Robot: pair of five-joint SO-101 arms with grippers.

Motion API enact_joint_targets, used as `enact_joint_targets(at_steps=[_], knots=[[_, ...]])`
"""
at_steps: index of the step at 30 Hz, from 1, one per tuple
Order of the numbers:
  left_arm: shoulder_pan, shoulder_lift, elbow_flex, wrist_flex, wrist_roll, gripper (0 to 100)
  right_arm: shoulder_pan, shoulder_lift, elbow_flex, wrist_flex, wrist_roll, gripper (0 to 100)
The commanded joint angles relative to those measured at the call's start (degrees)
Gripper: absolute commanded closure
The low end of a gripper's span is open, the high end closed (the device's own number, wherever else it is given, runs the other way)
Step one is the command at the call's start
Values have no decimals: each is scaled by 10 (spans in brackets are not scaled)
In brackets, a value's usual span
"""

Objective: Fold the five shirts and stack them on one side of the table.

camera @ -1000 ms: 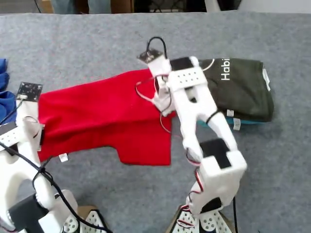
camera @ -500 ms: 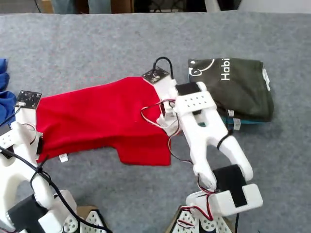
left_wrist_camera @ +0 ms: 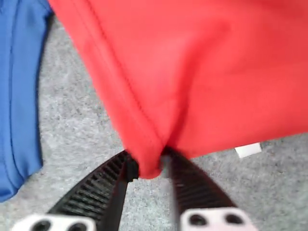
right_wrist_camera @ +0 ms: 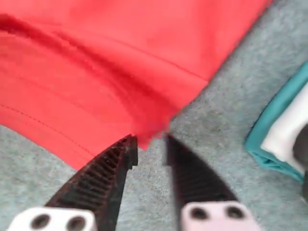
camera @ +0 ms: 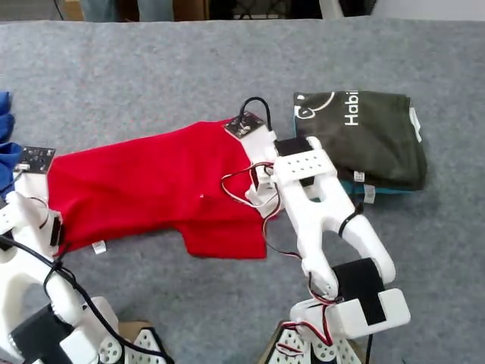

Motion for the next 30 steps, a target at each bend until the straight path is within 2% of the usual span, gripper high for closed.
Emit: enact_joint_targets(at_steps=[1,3,5,7,8,10,13,18,21,24,27,30], knots=[[-5,-19,-43,9,1,812,-3,-23,-18,25,3,737],[-10,-19,-70,36,-17,834,-3,-23,-37,47,-1,742],[-16,-19,-109,69,-35,902,-3,-22,-59,69,-3,797],[-24,-18,-156,96,-33,980,-12,-18,-91,75,-7,937],[-28,-18,-175,104,-19,959,-18,-15,-108,73,-20,995],[-27,-18,-214,111,34,974,-40,-2,-137,62,-62,947],[-7,-12,-258,112,90,971,-84,52,-189,27,-113,985],[83,-11,-257,107,150,971,-133,220,-295,-22,-151,985],[132,-11,-226,66,171,971,-144,320,-372,-20,-169,985],[148,-11,-198,41,171,971,-158,376,-440,39,-180,985],[153,-11,-185,68,149,971,-179,389,-480,124,-179,985],[146,-12,-173,72,149,971,-186,382,-483,155,-179,985]])
